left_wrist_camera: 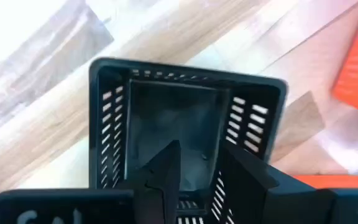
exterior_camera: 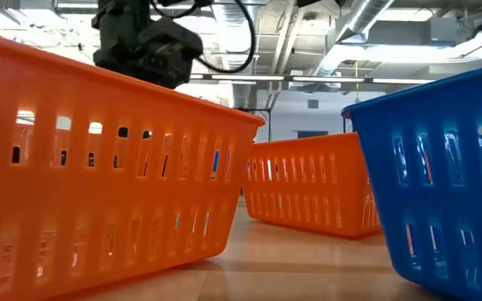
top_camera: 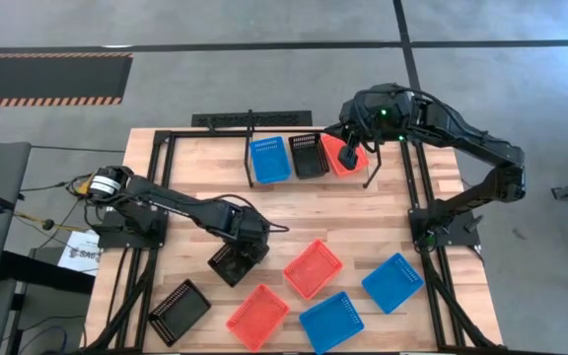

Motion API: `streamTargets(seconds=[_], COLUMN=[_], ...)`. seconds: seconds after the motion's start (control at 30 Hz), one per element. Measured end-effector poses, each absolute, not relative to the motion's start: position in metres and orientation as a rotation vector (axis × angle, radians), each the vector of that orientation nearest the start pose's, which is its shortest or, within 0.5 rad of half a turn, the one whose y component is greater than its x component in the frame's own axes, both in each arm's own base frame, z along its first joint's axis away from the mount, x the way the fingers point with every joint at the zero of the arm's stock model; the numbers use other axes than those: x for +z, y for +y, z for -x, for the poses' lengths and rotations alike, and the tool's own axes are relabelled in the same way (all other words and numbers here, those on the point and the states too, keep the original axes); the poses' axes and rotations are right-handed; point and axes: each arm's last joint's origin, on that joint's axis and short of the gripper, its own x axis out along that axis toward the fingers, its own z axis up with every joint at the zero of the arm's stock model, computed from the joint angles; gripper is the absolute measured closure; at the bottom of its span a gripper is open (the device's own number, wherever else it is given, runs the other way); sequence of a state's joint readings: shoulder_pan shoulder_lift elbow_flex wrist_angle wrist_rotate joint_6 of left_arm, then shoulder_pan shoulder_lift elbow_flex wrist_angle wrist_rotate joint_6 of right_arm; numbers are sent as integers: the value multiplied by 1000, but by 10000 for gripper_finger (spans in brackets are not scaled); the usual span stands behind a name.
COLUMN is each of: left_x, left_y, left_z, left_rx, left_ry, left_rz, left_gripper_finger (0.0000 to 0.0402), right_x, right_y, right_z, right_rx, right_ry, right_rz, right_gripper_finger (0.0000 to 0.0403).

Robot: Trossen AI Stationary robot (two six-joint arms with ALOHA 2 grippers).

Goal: Stack baskets on shelf by color
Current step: Stack the top black bin on top of the black bin on the shelf

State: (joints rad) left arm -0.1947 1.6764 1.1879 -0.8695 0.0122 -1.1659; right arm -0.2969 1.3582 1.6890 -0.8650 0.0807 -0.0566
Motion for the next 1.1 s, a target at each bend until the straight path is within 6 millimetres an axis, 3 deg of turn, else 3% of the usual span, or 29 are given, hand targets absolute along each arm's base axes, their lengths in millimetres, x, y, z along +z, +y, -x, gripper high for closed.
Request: streamTargets(seconds=[0.3,0.87,1.1], left_x=[223,195,188], left_y=[-53,-48,-49], left_z=[-291,-281,-287], left_rx=[779,757,681], left_ry=[1393,1462,1418], left_rz=[696,687,728], left_gripper_finger=[306,306,306], right_x=[448,448,448], right_y=[-78,-78,-78], right_z=[-248,-248,-248], right_rx=[-349,-345,-344], right_ry=[547,550,551], right_rz=[0,16,18], right_gripper_finger=[401,401,401])
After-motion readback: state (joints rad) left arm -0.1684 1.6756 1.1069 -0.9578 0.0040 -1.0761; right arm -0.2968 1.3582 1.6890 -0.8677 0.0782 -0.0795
